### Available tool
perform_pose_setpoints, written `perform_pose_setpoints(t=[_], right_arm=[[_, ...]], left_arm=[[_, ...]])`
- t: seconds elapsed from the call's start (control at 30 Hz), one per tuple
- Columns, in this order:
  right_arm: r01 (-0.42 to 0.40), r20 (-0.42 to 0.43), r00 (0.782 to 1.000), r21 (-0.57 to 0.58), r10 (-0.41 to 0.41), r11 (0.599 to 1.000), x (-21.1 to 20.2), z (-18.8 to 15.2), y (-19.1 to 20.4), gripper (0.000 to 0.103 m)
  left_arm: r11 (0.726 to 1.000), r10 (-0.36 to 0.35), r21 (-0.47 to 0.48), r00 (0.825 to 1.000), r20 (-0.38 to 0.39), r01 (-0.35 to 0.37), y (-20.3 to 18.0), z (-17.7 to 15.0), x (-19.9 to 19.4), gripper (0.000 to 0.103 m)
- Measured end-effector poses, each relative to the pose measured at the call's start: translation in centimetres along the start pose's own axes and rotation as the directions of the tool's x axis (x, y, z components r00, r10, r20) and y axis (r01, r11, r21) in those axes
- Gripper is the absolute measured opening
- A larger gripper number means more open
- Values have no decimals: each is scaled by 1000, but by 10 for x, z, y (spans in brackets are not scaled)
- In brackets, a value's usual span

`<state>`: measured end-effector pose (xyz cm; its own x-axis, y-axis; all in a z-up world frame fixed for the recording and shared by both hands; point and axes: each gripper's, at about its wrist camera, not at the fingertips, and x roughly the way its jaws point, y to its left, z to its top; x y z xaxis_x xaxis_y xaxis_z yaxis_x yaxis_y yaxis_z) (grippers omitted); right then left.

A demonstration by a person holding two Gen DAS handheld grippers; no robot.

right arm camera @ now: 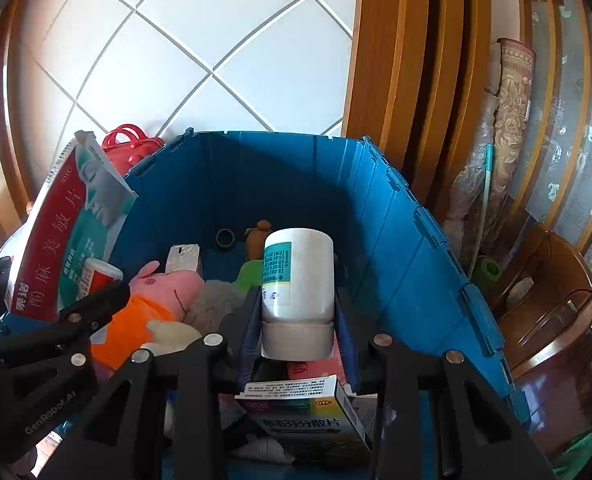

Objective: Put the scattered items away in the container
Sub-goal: 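Open both tools to drop the Tylenol box and white bottle into the box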

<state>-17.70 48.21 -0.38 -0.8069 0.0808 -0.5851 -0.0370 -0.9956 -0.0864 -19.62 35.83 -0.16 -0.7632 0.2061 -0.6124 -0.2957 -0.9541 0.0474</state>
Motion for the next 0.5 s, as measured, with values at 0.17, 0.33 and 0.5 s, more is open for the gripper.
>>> perform_pose_setpoints(t=[0.17, 0.33, 0.5], right_arm=[[2, 27, 1000, 5, -2, 1000, -6, 5, -7, 34], [27, 57, 998, 30, -29, 999, -14, 8, -17, 95], [41, 83, 995, 64, -47, 997, -28, 5, -26, 103]], left_arm=[[1000, 14, -7, 999, 31, -14, -4, 5, -4, 86], [1000, 25, -17, 999, 22, -24, -3, 6, -5, 88], [999, 26, -48, 999, 38, -24, 6, 3, -15, 102]])
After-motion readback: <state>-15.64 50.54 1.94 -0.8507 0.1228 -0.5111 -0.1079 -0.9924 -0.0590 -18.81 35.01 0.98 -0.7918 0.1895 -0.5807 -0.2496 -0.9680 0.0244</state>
